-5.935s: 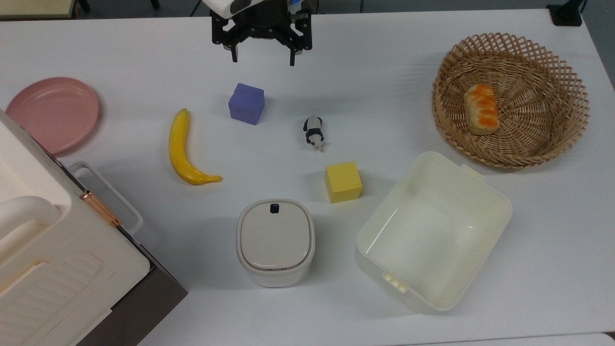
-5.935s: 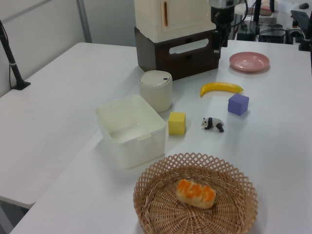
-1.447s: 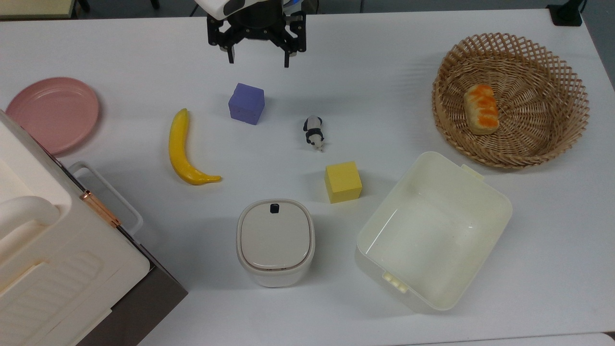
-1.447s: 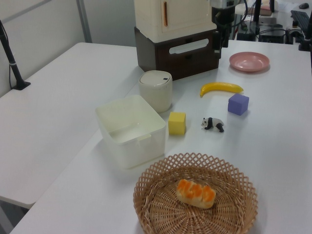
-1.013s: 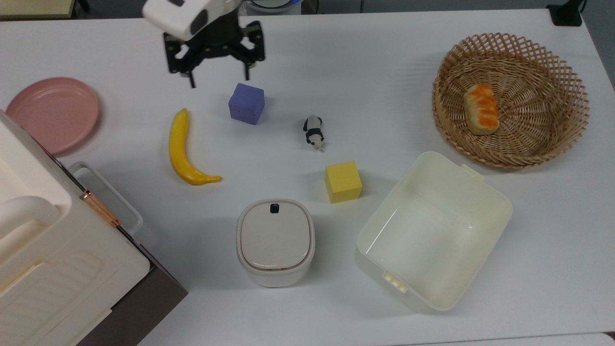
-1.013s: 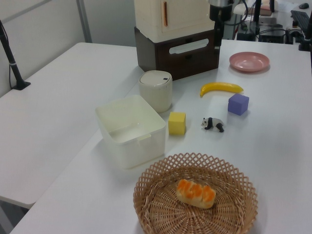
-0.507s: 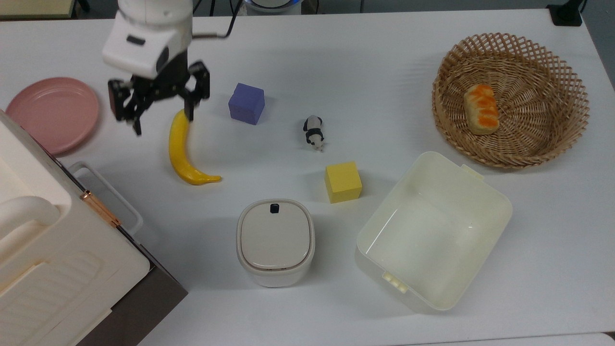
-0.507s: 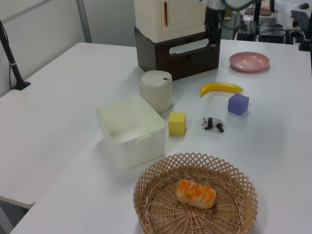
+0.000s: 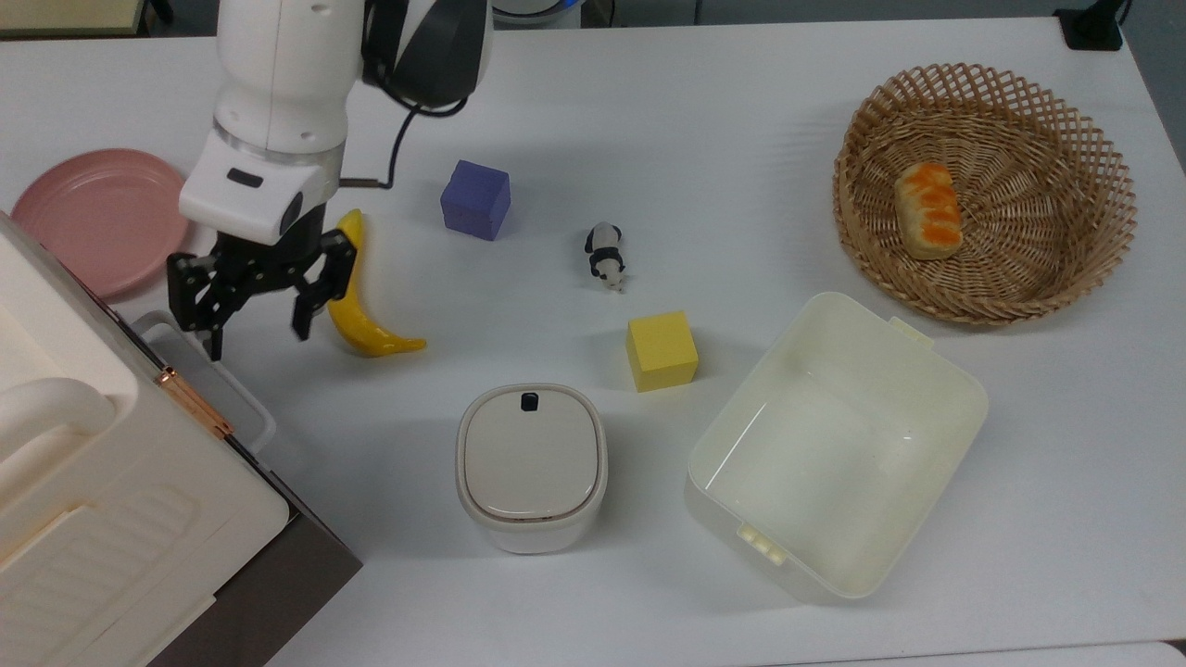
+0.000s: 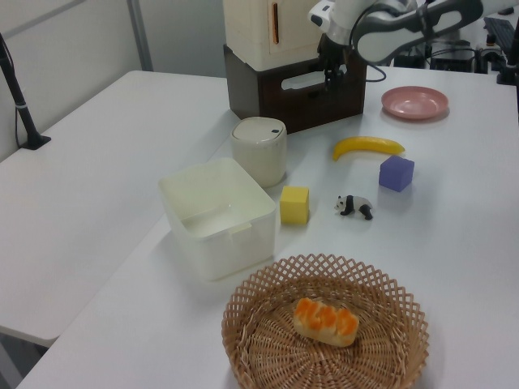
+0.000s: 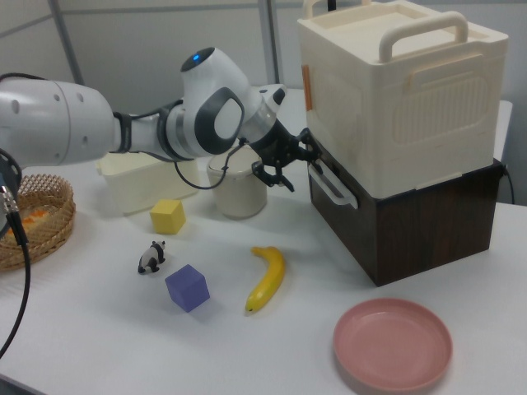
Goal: Open the drawer
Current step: 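Move the gripper toward the white handle of the wooden drawer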
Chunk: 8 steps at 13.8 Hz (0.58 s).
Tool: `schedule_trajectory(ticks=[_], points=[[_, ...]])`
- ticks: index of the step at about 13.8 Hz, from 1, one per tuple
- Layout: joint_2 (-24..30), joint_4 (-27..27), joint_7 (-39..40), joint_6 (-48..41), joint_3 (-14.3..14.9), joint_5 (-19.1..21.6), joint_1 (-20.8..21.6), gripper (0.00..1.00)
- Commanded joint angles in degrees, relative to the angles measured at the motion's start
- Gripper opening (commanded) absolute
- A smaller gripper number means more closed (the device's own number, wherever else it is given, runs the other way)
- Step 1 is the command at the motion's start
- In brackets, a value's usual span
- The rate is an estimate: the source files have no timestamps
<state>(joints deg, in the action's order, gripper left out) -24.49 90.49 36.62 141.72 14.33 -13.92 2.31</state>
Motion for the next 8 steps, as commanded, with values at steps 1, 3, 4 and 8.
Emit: schedule_trajectory(ticks=[1,3,4,8], points=[[-2.2,-1.3,1.2,5.3,1.3,-2.1,-0.5,0.67],[-3.3,-1.3,1.3,6.6,1.4,-5.5,-0.6,0.53],[-3.6,-1.2,1.3,7.0,1.4,-6.4,-0.6,0.49],[-4.1,-0.7,1.4,9.1,1.7,-11.1,-0.9,0.38]])
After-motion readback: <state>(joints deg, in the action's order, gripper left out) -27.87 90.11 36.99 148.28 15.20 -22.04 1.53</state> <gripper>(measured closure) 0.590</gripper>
